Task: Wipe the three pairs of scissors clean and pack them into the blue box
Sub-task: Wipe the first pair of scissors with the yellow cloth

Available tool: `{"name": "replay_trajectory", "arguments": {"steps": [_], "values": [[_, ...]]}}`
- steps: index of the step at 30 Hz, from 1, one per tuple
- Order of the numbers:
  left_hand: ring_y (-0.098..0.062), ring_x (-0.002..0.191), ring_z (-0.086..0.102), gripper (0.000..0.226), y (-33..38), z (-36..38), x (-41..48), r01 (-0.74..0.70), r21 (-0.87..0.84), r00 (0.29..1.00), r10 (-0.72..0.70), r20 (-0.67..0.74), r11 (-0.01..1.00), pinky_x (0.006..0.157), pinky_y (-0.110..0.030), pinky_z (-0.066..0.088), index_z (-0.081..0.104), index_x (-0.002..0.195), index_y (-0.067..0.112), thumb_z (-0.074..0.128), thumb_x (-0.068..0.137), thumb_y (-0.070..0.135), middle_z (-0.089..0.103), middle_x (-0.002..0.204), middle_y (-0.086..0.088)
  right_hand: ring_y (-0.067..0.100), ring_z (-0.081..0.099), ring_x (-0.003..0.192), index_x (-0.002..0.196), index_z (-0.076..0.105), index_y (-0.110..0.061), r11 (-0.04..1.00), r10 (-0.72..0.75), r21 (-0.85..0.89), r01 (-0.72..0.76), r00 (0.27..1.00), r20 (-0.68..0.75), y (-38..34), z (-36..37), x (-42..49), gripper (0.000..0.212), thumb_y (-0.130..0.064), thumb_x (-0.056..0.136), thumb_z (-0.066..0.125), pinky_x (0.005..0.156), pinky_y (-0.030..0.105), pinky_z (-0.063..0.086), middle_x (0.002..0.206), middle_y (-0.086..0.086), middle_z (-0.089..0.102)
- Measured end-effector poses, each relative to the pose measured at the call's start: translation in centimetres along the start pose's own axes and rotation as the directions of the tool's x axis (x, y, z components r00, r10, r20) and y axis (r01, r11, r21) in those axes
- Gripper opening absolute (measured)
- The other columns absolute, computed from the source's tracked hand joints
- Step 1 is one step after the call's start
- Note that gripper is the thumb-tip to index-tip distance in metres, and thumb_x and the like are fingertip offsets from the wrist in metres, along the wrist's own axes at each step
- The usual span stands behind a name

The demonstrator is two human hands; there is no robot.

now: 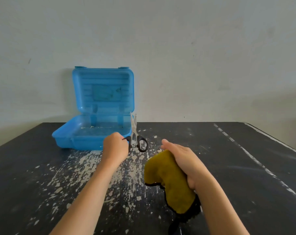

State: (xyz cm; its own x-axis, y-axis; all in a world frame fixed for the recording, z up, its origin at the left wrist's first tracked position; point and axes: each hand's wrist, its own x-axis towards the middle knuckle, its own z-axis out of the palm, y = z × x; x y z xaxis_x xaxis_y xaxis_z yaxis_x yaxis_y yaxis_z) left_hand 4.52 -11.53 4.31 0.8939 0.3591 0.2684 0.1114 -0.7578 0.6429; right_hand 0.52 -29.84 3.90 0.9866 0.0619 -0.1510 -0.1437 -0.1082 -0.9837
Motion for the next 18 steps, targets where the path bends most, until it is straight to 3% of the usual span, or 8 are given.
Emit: {"name": "replay_trajectory", "arguments": {"steps": [2,4,6,9,12,15,18], "values": [[-0.016,0.06,0.043,0.026,0.4,-0.4,-1.0,-0.04,-0.039,0.999,0.041,0.016,0.998,0.056,-0.029,0.036,0.054,0.071,0.007,0.047,0.096,0.009,0.05,0.071,-0.004,0.019,0.063,0.088,0.097,0.066,-0.031,0.998,-0.047,-0.049,0.048,0.999,0.028,-0.2,1.4,0.2,0.033,-0.057,0.077,0.06,0.082,0.039,0.052,0.096,-0.002,0.067],[-0.017,0.074,0.048,0.016,0.6,-0.5,-1.7,-0.076,-0.068,0.997,0.078,0.021,0.995,0.063,-0.026,0.036,0.062,0.096,0.003,0.048,0.097,0.012,0.056,0.087,-0.006,0.018,0.064,0.087,0.096,0.068,-0.029,0.994,-0.083,-0.074,0.086,0.995,0.05,-0.2,2.5,0.4,0.031,-0.052,0.077,0.063,0.081,0.037,0.054,0.093,-0.001,0.069],[-0.015,0.079,0.048,0.016,0.5,-0.6,-2.3,-0.083,-0.103,0.996,0.087,0.036,0.991,0.066,-0.023,0.036,0.059,0.106,0.006,0.049,0.097,0.014,0.057,0.098,-0.005,0.016,0.064,0.084,0.094,0.069,-0.025,0.985,-0.112,-0.123,0.119,0.992,0.061,0.1,3.2,0.6,0.023,-0.043,0.081,0.064,0.078,0.033,0.054,0.09,0.0,0.069],[-0.014,0.078,0.057,0.007,-0.4,-1.0,-2.2,-0.031,-0.205,0.99,0.058,0.127,0.978,0.059,-0.023,0.039,0.055,0.098,0.014,0.048,0.096,0.013,0.059,0.097,-0.002,0.019,0.064,0.083,0.087,0.069,-0.021,0.974,-0.14,-0.175,0.146,0.989,0.047,0.7,3.6,1.1,0.011,-0.029,0.083,0.064,0.08,0.037,0.053,0.085,0.004,0.07],[-0.011,0.076,0.058,0.013,-1.7,-1.5,-1.7,0.047,-0.339,0.974,0.033,0.224,0.94,0.058,-0.02,0.039,0.057,0.098,0.013,0.047,0.096,0.005,0.064,0.1,-0.005,0.02,0.063,0.078,0.086,0.069,-0.016,0.973,-0.138,-0.181,0.143,0.99,0.043,1.0,3.5,1.2,0.008,-0.02,0.084,0.062,0.078,0.037,0.052,0.083,0.009,0.069],[-0.017,0.083,0.06,0.026,-2.8,-1.8,-1.4,0.145,-0.407,0.934,0.011,0.356,0.902,0.071,-0.027,0.052,0.06,0.106,0.009,0.04,0.096,-0.003,0.063,0.102,-0.009,0.023,0.063,0.078,0.083,0.07,-0.016,0.968,-0.132,-0.207,0.142,0.989,0.062,1.0,3.5,1.3,0.008,-0.019,0.083,0.062,0.077,0.038,0.052,0.083,0.011,0.069],[-0.024,0.085,0.061,0.019,-3.1,-1.6,-1.3,0.277,-0.442,0.871,-0.028,0.491,0.853,0.075,-0.035,0.055,0.062,0.104,0.002,0.046,0.094,0.004,0.062,0.099,-0.015,0.02,0.059,0.074,0.082,0.07,-0.015,0.956,-0.13,-0.255,0.145,0.989,0.074,1.0,4.1,1.6,0.009,-0.019,0.082,0.062,0.076,0.039,0.052,0.083,0.012,0.069]]}}
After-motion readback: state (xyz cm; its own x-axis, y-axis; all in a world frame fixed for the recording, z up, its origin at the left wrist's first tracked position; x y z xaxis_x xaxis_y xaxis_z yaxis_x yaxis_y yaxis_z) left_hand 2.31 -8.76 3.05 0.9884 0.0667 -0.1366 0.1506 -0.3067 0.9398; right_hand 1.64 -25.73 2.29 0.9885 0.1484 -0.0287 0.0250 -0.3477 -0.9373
